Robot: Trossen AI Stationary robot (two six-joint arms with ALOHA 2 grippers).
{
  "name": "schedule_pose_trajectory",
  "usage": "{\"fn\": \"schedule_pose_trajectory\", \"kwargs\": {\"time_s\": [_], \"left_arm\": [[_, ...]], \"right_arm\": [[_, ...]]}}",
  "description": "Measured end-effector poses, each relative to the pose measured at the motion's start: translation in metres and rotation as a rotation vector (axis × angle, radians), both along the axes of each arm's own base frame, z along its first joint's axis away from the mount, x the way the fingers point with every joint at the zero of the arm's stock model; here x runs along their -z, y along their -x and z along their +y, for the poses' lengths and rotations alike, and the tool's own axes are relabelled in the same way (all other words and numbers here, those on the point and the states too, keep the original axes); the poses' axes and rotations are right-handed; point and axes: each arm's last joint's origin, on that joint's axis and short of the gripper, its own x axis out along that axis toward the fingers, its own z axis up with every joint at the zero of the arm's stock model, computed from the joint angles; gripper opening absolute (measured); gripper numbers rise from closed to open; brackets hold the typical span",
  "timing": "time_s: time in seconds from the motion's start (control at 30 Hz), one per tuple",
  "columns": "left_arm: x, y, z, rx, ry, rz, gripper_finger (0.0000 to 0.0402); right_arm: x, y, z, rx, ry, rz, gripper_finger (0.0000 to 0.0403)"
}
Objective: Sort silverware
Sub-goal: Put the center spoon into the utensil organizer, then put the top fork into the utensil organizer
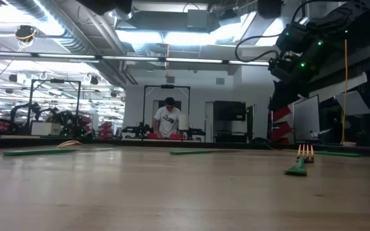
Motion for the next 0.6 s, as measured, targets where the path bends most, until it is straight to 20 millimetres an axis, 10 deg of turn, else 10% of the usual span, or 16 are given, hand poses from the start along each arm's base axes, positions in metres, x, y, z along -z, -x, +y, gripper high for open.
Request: {"fn": "schedule_pose_trajectory", "kwargs": {"time_s": [0.33, 0.6], "left_arm": [[0.002, 0.001, -0.001, 0.005, -0.062, 0.006, 0.0110], [-0.038, 0.010, 0.012, -0.007, -0.130, 0.058, 0.0126]], "right_arm": [[-0.007, 0.003, 0.000, 0.010, -0.038, 0.041, 0.0138], [-0.037, 0.011, -0.034, 0.109, -0.028, 0.051, 0.0138]]}}
